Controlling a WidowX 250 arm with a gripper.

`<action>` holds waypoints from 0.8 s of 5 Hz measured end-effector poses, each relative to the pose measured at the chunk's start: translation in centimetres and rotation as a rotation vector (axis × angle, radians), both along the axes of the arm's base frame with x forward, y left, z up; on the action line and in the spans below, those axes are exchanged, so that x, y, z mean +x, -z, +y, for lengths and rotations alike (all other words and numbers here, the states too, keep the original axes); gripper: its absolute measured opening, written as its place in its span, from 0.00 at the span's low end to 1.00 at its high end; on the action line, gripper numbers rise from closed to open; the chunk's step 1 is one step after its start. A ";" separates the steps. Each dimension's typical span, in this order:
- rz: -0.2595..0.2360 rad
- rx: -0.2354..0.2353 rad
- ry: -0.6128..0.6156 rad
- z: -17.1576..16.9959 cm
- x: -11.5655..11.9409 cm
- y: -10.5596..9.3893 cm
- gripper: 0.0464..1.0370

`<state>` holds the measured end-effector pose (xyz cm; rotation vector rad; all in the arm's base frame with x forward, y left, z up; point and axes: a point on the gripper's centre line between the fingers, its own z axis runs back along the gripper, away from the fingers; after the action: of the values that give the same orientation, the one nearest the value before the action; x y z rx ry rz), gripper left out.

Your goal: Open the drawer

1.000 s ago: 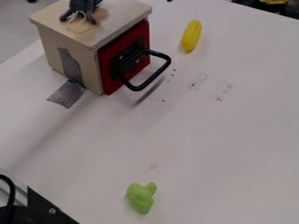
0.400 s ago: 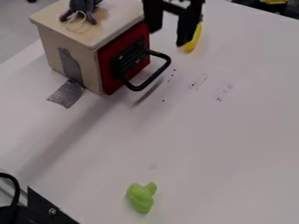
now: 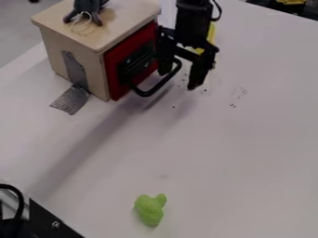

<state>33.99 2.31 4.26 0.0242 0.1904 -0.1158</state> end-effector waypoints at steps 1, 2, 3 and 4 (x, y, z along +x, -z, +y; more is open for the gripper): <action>0.014 0.016 -0.017 -0.3 0.2 0.7 0.96; 0.021 0.032 -0.027 -0.2 0.3 0.8 0.96; 0.034 0.077 -0.005 -0.4 0.1 0.7 0.96; 0.057 0.115 -0.004 -0.1 -0.3 0.4 0.96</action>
<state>33.74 2.20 3.84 0.1350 0.2539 -0.1015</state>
